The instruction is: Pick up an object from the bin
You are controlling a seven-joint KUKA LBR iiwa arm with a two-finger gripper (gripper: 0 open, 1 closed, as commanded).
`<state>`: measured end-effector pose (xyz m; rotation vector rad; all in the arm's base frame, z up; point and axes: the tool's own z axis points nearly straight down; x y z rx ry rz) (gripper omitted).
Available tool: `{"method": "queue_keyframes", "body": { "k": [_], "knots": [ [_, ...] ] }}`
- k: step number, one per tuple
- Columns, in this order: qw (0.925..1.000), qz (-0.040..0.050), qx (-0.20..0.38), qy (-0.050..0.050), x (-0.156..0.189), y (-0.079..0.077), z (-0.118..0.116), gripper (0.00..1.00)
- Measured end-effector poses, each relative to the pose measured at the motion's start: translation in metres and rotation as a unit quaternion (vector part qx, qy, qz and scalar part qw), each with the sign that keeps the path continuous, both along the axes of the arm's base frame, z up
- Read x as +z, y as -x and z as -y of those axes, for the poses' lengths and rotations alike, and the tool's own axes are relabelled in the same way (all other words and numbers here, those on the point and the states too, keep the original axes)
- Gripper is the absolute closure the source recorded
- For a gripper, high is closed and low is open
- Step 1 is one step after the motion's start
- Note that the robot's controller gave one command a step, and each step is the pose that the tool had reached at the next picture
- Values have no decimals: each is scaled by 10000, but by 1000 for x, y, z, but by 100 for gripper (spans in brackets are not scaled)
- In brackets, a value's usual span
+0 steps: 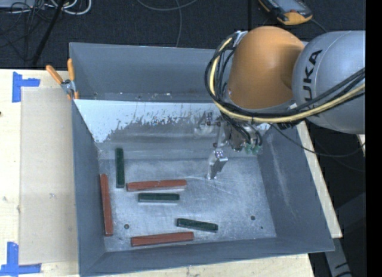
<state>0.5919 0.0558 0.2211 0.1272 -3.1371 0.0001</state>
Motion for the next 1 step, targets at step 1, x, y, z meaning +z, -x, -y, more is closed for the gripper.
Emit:
{"method": "queue_keyframes", "body": {
  "k": [1],
  "knots": [
    [9997,78,248,-4,-15,-1,-6,0]
  ]
}}
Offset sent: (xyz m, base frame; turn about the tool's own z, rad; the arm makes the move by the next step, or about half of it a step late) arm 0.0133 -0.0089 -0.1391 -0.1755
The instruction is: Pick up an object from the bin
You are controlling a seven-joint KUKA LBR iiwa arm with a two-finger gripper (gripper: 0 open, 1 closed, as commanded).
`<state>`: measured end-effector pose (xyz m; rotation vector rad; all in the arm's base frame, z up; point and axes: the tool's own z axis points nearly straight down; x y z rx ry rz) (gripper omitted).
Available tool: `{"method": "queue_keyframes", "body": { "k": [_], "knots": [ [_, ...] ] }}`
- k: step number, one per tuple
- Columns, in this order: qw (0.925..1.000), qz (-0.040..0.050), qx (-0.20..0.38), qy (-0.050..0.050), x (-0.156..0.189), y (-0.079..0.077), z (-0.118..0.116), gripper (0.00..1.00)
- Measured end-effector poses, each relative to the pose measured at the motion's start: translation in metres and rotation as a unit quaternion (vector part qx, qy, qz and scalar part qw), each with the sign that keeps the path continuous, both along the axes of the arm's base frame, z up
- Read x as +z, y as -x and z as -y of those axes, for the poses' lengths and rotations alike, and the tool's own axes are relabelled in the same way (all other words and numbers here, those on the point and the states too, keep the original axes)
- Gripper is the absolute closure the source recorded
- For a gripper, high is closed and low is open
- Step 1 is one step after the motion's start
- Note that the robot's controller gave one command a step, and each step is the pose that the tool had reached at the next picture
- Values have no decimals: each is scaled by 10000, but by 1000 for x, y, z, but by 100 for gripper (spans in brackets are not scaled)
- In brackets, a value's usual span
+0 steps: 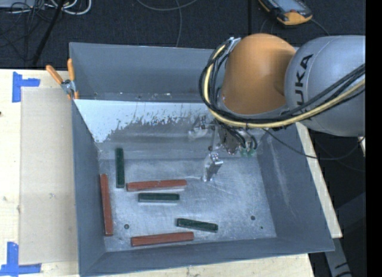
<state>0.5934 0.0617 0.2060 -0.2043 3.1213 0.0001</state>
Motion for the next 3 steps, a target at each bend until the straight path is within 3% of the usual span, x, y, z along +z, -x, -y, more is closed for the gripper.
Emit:
{"method": "queue_keyframes", "body": {
  "k": [1,2,3],
  "knots": [
    [9993,-45,365,6,-71,-6,6,0],
    [9942,5,1079,6,-129,-4,-7,100],
    [9942,5,1078,6,-129,-4,-7,100]
  ]
}}
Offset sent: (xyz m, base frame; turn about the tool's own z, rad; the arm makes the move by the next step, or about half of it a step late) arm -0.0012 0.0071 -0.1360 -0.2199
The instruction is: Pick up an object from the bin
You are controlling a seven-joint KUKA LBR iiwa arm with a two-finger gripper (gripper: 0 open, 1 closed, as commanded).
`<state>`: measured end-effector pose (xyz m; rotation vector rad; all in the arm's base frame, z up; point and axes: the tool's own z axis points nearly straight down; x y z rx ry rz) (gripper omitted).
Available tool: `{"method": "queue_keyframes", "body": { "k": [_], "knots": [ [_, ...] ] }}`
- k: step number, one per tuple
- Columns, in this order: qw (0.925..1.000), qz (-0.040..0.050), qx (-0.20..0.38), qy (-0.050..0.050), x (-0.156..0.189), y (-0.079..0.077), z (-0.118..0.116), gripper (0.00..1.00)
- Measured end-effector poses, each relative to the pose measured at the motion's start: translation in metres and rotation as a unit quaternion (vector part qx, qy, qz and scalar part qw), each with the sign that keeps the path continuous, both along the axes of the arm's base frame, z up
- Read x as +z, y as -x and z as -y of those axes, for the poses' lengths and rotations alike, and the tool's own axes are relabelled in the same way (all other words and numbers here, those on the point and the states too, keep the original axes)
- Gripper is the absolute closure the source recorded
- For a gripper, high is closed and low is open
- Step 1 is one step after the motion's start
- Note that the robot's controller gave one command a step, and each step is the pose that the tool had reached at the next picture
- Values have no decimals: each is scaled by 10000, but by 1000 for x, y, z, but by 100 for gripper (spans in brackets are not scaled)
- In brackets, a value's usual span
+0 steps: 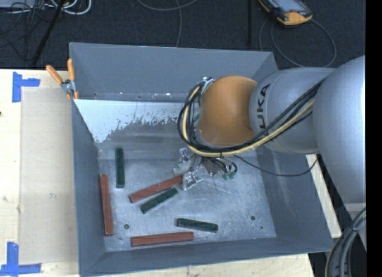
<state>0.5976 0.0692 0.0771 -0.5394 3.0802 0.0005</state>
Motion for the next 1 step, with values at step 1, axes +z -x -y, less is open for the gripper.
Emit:
{"method": "queue_keyframes", "body": {
  "k": [1],
  "knots": [
    [10000,-55,47,12,155,6,6,100]
  ]
}}
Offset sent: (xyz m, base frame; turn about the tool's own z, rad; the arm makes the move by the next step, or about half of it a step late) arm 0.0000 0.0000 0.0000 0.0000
